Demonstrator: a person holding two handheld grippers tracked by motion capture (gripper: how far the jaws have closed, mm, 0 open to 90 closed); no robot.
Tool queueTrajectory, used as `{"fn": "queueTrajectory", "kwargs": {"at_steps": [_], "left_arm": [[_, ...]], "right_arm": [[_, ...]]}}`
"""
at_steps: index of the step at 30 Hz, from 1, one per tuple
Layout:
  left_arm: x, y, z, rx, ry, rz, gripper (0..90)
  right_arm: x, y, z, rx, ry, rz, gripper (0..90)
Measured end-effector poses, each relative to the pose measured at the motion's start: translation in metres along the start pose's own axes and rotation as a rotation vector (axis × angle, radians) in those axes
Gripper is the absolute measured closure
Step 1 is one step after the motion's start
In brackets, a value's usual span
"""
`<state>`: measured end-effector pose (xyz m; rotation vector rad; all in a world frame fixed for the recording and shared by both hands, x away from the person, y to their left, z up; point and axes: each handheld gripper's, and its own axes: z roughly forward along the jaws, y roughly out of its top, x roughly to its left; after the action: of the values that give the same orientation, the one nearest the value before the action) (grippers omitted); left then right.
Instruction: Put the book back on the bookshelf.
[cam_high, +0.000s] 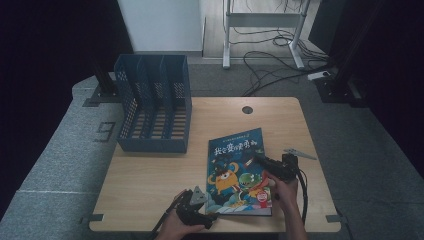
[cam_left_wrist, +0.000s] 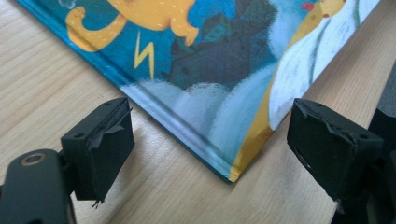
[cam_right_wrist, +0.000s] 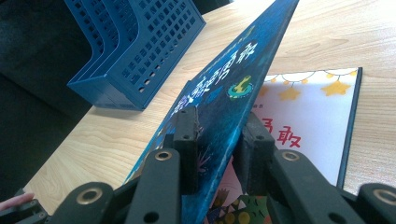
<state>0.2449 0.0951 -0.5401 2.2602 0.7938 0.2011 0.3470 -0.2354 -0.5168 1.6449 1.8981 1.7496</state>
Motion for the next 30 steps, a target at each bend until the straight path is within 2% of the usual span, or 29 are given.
{"fn": "queueTrajectory", "kwargs": {"at_steps": [6,8,9,18,23,30], "left_arm": [[0.001,-0.001,0.002,0.011,0.003,0.000,14.1],[0.000,-0.002,0.004,0.026,0.035,0.011,14.5],[0.000,-0.002,0.005,0.023,0.038,0.013,13.9],[0.004,-0.002,0.004,0.019,0.048,-0.010,14.0],[0.011,-0.002,0.003,0.017,0.056,-0.027,14.3],[0.013,-0.002,0.002,0.018,0.054,-0.034,14.2]], "right_arm": [[0.000,0.000,0.000,-0.004,-0.001,0.001,71.6],[-0.001,0.000,-0.001,-0.006,-0.005,0.004,71.6],[-0.001,0.000,-0.001,-0.007,-0.006,0.005,71.7],[0.001,0.001,-0.003,-0.020,-0.022,-0.010,71.6],[0.002,0.003,-0.005,-0.021,-0.035,-0.012,71.4],[0.000,0.003,-0.006,-0.004,-0.035,-0.001,70.6]]}}
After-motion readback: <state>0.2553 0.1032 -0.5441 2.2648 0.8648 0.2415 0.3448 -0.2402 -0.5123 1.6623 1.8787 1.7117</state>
